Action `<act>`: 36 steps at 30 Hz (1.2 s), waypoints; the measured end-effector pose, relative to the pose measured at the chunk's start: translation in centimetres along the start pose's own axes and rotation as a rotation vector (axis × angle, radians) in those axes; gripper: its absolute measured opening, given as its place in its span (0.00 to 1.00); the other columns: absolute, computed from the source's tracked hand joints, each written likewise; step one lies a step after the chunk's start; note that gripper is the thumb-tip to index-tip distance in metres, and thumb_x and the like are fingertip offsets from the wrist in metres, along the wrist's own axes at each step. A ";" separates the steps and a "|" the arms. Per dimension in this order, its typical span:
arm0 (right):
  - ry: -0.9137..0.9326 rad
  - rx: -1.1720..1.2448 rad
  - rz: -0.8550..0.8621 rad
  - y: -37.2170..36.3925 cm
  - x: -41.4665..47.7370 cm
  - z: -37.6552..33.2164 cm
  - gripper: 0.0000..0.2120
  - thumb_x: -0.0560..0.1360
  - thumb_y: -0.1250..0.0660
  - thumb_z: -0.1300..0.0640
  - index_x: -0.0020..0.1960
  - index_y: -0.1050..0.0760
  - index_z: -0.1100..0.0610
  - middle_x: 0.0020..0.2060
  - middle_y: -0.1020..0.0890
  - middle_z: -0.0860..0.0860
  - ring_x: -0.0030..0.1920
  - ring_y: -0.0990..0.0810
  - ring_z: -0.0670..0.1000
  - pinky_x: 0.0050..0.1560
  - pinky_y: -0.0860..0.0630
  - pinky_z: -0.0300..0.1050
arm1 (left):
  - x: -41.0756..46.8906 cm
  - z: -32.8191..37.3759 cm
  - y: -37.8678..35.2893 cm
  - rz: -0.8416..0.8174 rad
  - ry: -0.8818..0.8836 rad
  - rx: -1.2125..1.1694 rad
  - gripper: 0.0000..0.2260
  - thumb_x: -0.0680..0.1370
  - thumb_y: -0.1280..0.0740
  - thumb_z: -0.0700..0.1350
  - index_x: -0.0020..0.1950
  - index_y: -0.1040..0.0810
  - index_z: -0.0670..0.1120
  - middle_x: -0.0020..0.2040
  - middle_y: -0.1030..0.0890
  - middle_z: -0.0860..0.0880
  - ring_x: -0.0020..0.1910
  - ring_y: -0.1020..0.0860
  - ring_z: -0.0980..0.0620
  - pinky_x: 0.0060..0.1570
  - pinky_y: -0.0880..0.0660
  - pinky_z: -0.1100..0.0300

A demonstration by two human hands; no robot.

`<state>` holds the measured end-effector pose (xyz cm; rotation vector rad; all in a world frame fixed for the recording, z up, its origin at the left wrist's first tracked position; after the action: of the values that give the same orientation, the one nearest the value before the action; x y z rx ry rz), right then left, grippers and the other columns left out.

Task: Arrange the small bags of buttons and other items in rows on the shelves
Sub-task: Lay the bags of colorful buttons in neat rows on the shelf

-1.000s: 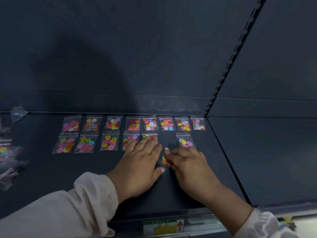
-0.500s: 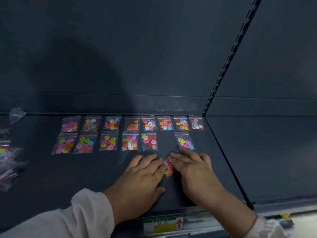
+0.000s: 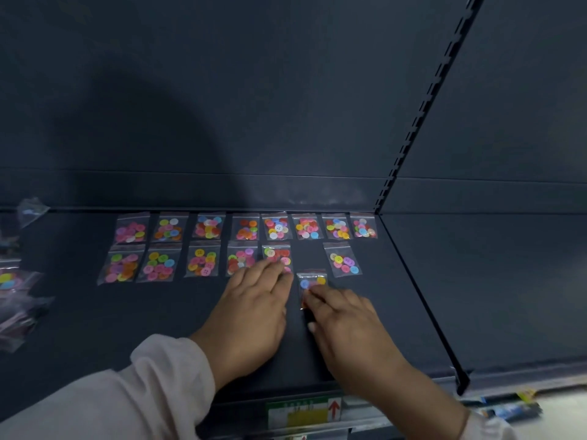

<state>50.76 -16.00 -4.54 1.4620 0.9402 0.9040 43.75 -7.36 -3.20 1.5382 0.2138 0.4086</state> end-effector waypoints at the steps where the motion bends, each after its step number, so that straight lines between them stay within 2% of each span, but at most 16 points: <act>1: -0.010 -0.010 -0.010 0.0 0.2 0.0 0.22 0.72 0.45 0.47 0.60 0.22 0.51 0.57 0.20 0.46 0.51 0.20 0.49 0.49 0.24 0.43 | 0.2 -0.2 -0.3 -0.052 0.010 0.003 0.25 0.72 0.45 0.51 0.66 0.26 0.44 0.66 0.25 0.45 0.66 0.28 0.46 0.65 0.44 0.55; 3: -0.008 -0.027 -0.024 0.0 0.5 -0.2 0.22 0.72 0.46 0.46 0.59 0.22 0.52 0.57 0.20 0.47 0.53 0.20 0.49 0.52 0.24 0.43 | 0.6 -0.3 -0.9 -0.126 0.006 -0.027 0.27 0.78 0.48 0.53 0.76 0.43 0.45 0.77 0.43 0.45 0.76 0.45 0.47 0.73 0.55 0.54; 4: -0.005 -0.028 -0.036 -0.1 0.7 -0.3 0.23 0.72 0.46 0.45 0.59 0.22 0.52 0.57 0.20 0.47 0.54 0.20 0.49 0.53 0.25 0.43 | 0.8 -0.5 -1.1 -0.143 -0.004 -0.043 0.28 0.80 0.49 0.55 0.77 0.51 0.46 0.78 0.51 0.47 0.77 0.53 0.50 0.73 0.60 0.54; 6: 0.002 -0.019 -0.045 -0.4 1.2 -0.4 0.25 0.72 0.47 0.45 0.61 0.23 0.54 0.60 0.21 0.48 0.57 0.21 0.50 0.57 0.27 0.45 | 0.8 -0.7 -1.6 -0.183 -0.004 -0.031 0.30 0.80 0.50 0.57 0.77 0.55 0.47 0.78 0.55 0.49 0.77 0.57 0.52 0.72 0.63 0.54; 8: 0.017 0.014 -0.061 -0.4 1.7 -0.6 0.28 0.73 0.51 0.44 0.67 0.28 0.55 0.66 0.25 0.50 0.63 0.25 0.52 0.63 0.33 0.45 | 0.7 -0.8 -1.8 -0.195 0.011 -0.050 0.30 0.80 0.50 0.58 0.77 0.55 0.47 0.78 0.55 0.49 0.77 0.56 0.52 0.72 0.64 0.55; 10: 0.044 0.054 -0.081 -0.2 2.2 -0.8 0.31 0.75 0.55 0.43 0.73 0.38 0.55 0.73 0.35 0.50 0.71 0.35 0.52 0.69 0.44 0.43 | 0.7 -0.8 -1.7 -0.191 0.011 -0.055 0.30 0.80 0.50 0.59 0.77 0.54 0.47 0.78 0.54 0.49 0.77 0.56 0.52 0.71 0.64 0.55; 12: 0.052 0.056 -0.091 -0.1 2.9 -0.6 0.28 0.78 0.54 0.44 0.76 0.45 0.54 0.76 0.43 0.49 0.74 0.44 0.50 0.72 0.51 0.42 | 0.7 -0.8 -1.7 -0.193 0.007 -0.047 0.30 0.80 0.50 0.59 0.77 0.54 0.47 0.78 0.54 0.49 0.77 0.56 0.52 0.71 0.64 0.55; 15: 0.038 0.028 -0.117 -0.1 3.8 -0.2 0.27 0.81 0.50 0.46 0.77 0.49 0.54 0.76 0.47 0.49 0.75 0.49 0.49 0.73 0.56 0.43 | 0.7 -0.6 -1.6 -0.205 0.010 -0.070 0.30 0.80 0.50 0.59 0.77 0.54 0.47 0.78 0.54 0.49 0.76 0.56 0.52 0.71 0.64 0.55; 24: 0.028 0.040 -0.136 0.0 4.5 -0.2 0.27 0.81 0.49 0.47 0.77 0.51 0.54 0.77 0.49 0.50 0.76 0.51 0.49 0.73 0.58 0.43 | 0.8 -0.8 -1.6 -0.182 0.006 -0.090 0.30 0.80 0.50 0.58 0.77 0.56 0.48 0.78 0.55 0.50 0.76 0.57 0.52 0.71 0.65 0.56; 31: 0.036 0.063 -0.075 1.0 4.4 -0.7 0.26 0.81 0.49 0.47 0.76 0.48 0.54 0.76 0.47 0.51 0.76 0.50 0.50 0.73 0.56 0.43 | 0.6 -1.4 -0.8 -0.126 0.039 -0.114 0.30 0.80 0.49 0.59 0.77 0.57 0.49 0.78 0.57 0.50 0.76 0.58 0.52 0.72 0.64 0.54; 33: 0.060 0.066 -0.045 1.6 4.6 -1.5 0.26 0.80 0.48 0.47 0.76 0.46 0.54 0.76 0.45 0.51 0.75 0.48 0.51 0.73 0.55 0.44 | 0.4 -2.0 0.0 -0.065 0.046 -0.087 0.30 0.78 0.50 0.59 0.77 0.50 0.49 0.78 0.49 0.49 0.77 0.51 0.50 0.73 0.57 0.53; 35: 0.100 0.065 -0.020 2.2 4.9 -2.8 0.26 0.80 0.46 0.47 0.76 0.45 0.53 0.76 0.44 0.52 0.75 0.46 0.52 0.73 0.53 0.46 | -0.1 -2.8 1.7 -0.025 0.073 -0.022 0.29 0.76 0.49 0.60 0.74 0.38 0.47 0.74 0.36 0.46 0.73 0.38 0.47 0.70 0.44 0.51; 36: 0.125 0.058 -0.008 2.5 5.1 -3.6 0.26 0.80 0.45 0.47 0.75 0.44 0.53 0.75 0.43 0.52 0.74 0.45 0.53 0.73 0.52 0.47 | -0.5 -3.5 2.0 -0.036 0.088 -0.023 0.29 0.77 0.48 0.60 0.74 0.37 0.47 0.74 0.36 0.46 0.73 0.38 0.46 0.70 0.43 0.50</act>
<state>49.66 -10.06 -1.56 1.4621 1.0718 0.9783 41.67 -4.36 -1.35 1.4929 0.3042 0.4495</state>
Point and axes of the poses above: each hand's wrist, its own x-axis towards the middle knuckle, its own y-axis out of the back of the hand, z = x × y, the point moved 9 cm from there along x, towards the middle knuckle
